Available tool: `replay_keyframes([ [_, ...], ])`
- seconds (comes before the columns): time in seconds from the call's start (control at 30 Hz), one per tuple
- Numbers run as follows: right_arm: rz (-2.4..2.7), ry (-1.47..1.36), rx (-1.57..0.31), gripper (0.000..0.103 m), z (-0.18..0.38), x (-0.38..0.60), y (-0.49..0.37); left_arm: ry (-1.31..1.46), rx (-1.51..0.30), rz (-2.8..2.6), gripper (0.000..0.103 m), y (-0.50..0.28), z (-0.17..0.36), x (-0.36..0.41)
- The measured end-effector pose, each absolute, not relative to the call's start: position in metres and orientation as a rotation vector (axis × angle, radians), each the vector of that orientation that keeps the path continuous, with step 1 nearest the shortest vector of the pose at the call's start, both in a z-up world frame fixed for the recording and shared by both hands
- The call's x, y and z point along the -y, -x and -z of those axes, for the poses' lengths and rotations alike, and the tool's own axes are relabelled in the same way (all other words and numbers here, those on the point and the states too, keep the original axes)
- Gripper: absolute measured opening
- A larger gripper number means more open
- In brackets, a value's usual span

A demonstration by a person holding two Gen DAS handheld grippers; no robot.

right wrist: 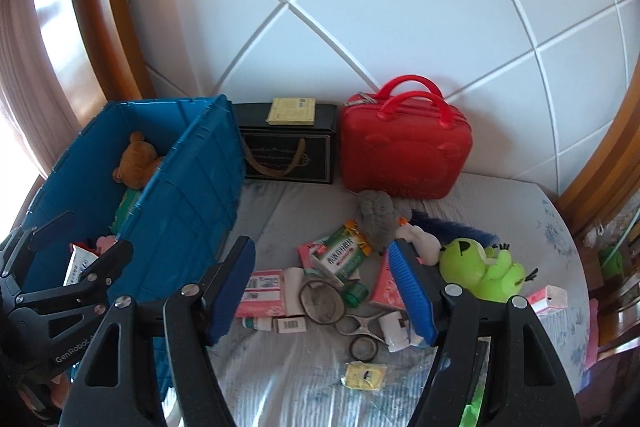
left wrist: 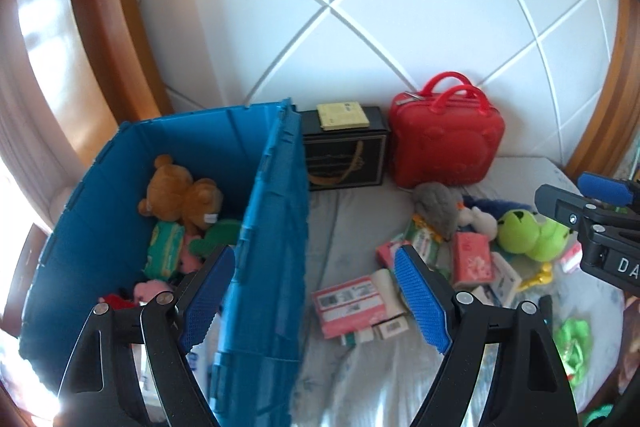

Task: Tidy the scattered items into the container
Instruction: 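Move both tools back over the table toward the remaining items, then grasp the black cylinder with the right tool while the left tool grasps the yellow tissue pack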

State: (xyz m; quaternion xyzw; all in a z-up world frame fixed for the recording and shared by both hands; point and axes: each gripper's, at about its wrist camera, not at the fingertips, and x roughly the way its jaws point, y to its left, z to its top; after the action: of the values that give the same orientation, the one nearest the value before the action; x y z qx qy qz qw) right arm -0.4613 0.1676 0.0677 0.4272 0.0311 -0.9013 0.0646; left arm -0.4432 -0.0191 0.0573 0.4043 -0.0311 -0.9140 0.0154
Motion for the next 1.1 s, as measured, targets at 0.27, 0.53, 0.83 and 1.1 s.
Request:
replay_keyframes([
  [0.27,2.707,-1.472,-0.029,0.069,0.002,-0.265,0.455,-1.459,0.120,2.853,0.083,0.448,0.015,-0.071],
  [0.53,2.633,-1.682,0.061,0.069,0.095,-0.321,0.441,-1.663,0.176,2.774,0.083,0.440,0.103,-0.130],
  [0.83,2.570,-1.814,0.133,0.069,0.167,-0.353,0.421,-1.791,0.190,2.715,0.083,0.423,0.171,-0.155],
  [1.1,2.566,-1.881,0.138,0.068,0.218,-0.387,0.406,-1.895,0.246,2.701,0.081,0.415,0.228,-0.181],
])
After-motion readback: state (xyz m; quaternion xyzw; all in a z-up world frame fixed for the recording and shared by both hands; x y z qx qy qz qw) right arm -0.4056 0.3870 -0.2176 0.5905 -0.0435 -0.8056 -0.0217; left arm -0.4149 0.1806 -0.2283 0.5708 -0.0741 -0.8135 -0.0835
